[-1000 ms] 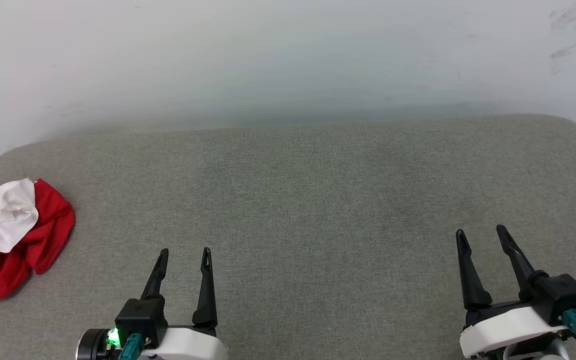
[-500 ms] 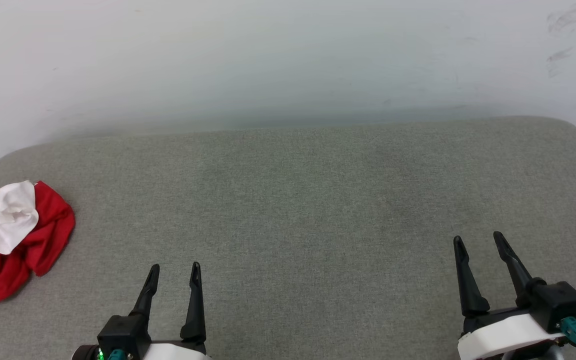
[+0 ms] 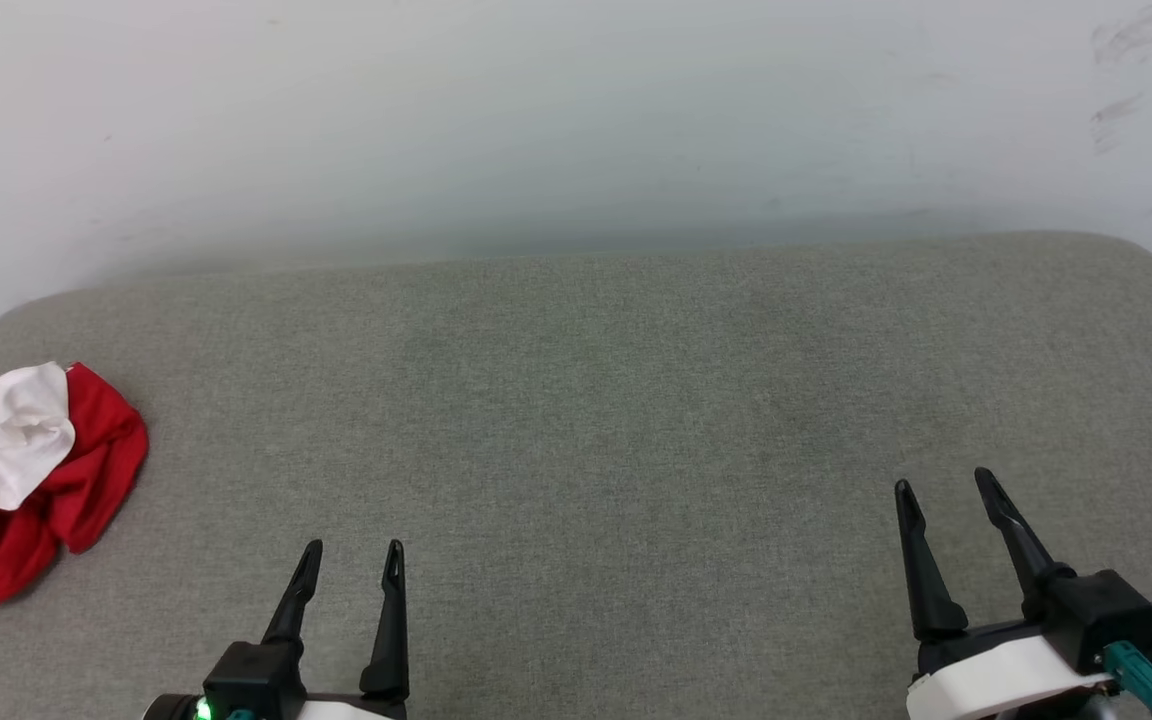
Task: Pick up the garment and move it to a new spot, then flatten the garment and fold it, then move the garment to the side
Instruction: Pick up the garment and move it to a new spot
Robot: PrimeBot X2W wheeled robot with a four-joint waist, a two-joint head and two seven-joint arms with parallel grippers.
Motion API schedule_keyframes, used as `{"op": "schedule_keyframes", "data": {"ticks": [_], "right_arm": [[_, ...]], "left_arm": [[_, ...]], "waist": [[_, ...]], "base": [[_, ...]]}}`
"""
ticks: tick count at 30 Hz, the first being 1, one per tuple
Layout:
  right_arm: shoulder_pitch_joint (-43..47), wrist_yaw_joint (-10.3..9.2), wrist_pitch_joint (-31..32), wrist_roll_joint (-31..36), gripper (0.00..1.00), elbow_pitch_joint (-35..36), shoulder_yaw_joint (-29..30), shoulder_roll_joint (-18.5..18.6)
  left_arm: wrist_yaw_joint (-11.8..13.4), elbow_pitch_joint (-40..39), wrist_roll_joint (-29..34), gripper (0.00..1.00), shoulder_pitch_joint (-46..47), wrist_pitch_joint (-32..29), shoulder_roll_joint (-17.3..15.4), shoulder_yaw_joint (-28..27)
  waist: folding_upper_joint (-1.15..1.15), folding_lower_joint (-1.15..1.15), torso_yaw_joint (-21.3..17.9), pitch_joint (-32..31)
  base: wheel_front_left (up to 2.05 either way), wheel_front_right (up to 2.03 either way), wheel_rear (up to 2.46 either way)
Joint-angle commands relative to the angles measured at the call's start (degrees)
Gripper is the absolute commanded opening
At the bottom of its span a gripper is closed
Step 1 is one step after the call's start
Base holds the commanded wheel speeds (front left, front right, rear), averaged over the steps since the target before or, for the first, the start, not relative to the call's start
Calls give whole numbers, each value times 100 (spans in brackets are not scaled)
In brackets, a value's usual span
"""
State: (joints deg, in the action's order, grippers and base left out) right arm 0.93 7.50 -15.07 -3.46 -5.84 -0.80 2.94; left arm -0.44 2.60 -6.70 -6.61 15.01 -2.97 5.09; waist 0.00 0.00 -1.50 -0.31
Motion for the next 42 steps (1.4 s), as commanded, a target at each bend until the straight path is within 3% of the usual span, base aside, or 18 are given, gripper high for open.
{"op": "schedule_keyframes", "data": {"ticks": [1, 11, 31, 42], "right_arm": [[20, -2, -15, 61, 100, -21, -19, -11], [51, -2, -15, 8, 100, 6, -85, -12], [138, -2, -14, -118, 100, 101, -516, -11], [66, -2, -15, -141, 100, 54, -569, -11]], "left_arm": [[-2, 29, -47, 100, -32, 24, 6, -26], [39, 32, -332, 100, 30, 21, 7, -145], [-10, 14, -229, 100, -27, 21, 10, -511], [-33, -24, -451, 100, 28, 21, 11, -524]], "waist": [[0, 0, 6, 3], [0, 0, 257, 23], [0, 0, 1787, -11], [0, 0, 2410, 66]], "base": [[0, 0, 0], [0, 0, 0], [0, 0, 0], [0, 0, 0]]}}
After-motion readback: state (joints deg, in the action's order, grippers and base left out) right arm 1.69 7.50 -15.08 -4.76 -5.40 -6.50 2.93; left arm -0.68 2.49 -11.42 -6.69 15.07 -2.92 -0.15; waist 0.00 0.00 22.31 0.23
